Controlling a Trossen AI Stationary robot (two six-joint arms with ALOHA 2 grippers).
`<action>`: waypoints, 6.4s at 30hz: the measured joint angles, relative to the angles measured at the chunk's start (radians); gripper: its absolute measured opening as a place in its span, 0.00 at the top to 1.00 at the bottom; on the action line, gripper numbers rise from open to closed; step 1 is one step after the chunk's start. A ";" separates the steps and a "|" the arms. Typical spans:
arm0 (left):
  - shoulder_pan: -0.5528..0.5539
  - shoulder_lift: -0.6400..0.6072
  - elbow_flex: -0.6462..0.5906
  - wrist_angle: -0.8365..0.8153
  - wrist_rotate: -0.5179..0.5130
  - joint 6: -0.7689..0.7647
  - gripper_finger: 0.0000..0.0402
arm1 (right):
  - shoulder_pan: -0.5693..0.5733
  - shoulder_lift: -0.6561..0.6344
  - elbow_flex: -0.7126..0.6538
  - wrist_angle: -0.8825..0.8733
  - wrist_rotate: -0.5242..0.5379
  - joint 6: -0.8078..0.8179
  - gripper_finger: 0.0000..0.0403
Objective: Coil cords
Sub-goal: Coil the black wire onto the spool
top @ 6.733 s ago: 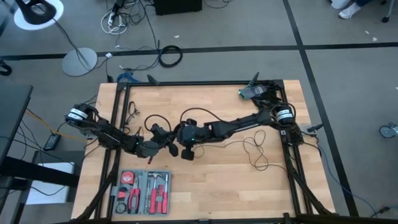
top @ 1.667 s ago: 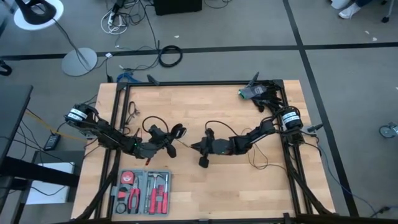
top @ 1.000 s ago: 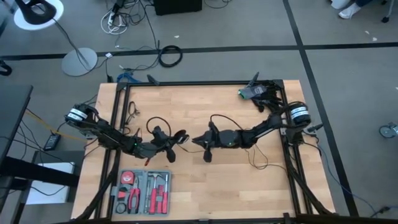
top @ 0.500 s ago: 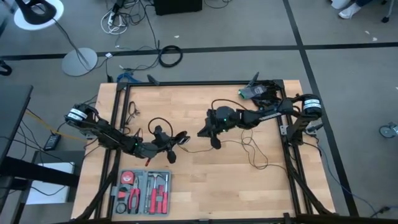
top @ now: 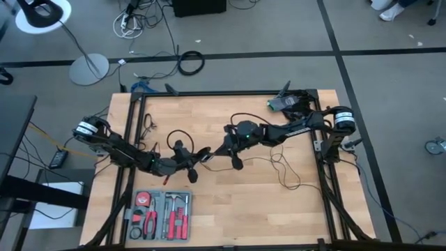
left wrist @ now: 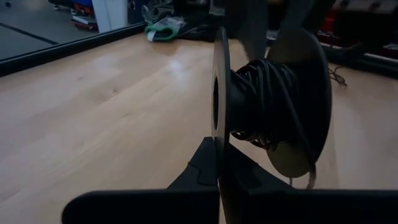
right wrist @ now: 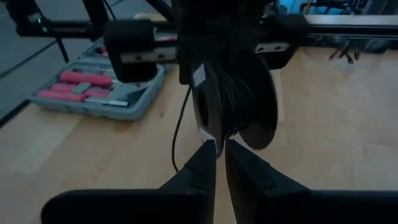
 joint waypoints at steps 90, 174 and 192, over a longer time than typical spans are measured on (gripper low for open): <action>0.121 -0.001 0.018 0.108 0.307 0.004 0.98 | 0.018 0.020 -0.027 -0.048 0.010 -0.010 1.00; -0.032 0.001 0.015 0.090 -0.322 0.103 1.00 | 0.163 0.164 -0.121 0.455 0.445 0.262 0.83; -0.026 0.000 0.015 0.203 -0.370 0.080 1.00 | 0.171 0.164 -0.121 0.381 0.482 0.258 0.98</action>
